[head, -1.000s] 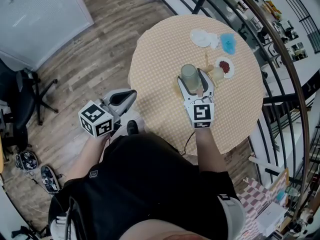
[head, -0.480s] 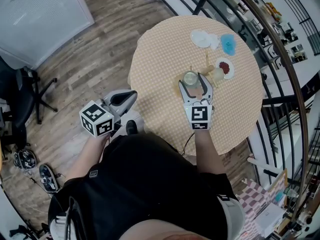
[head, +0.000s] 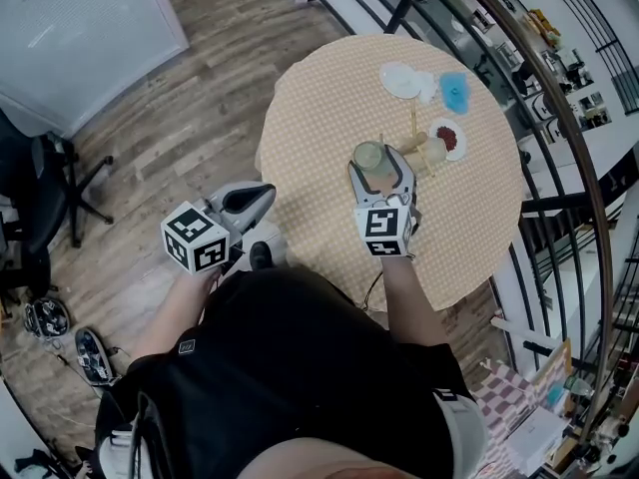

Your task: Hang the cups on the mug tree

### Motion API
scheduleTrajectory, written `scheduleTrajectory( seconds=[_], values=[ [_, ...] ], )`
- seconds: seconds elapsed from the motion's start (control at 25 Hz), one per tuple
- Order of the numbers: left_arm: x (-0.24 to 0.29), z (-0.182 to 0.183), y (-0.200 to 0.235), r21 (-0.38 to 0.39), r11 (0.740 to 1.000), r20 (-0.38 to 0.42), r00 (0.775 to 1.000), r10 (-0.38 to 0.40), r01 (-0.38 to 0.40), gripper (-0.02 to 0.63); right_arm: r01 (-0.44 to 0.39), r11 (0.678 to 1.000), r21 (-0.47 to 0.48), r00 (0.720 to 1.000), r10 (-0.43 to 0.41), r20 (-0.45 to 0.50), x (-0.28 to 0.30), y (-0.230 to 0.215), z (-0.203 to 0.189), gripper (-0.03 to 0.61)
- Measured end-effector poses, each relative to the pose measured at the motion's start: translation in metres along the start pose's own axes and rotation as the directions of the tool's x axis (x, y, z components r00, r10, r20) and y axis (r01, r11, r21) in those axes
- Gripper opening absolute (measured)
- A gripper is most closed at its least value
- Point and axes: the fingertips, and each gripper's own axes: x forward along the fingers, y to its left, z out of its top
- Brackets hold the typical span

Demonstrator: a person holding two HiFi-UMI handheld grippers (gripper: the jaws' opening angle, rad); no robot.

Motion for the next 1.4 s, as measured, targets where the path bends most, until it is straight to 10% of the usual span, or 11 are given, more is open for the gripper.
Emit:
scheduleTrajectory(
  seconds=[1.4],
  values=[
    [-0.006,-0.008,0.003,-0.021,0.998,0.0,0.998,-0.056,0.056,0.006,0.002,0.988,0.154,0.993,0.016,-0.116,0.009,0.007,-0.02,0.336]
  ],
)
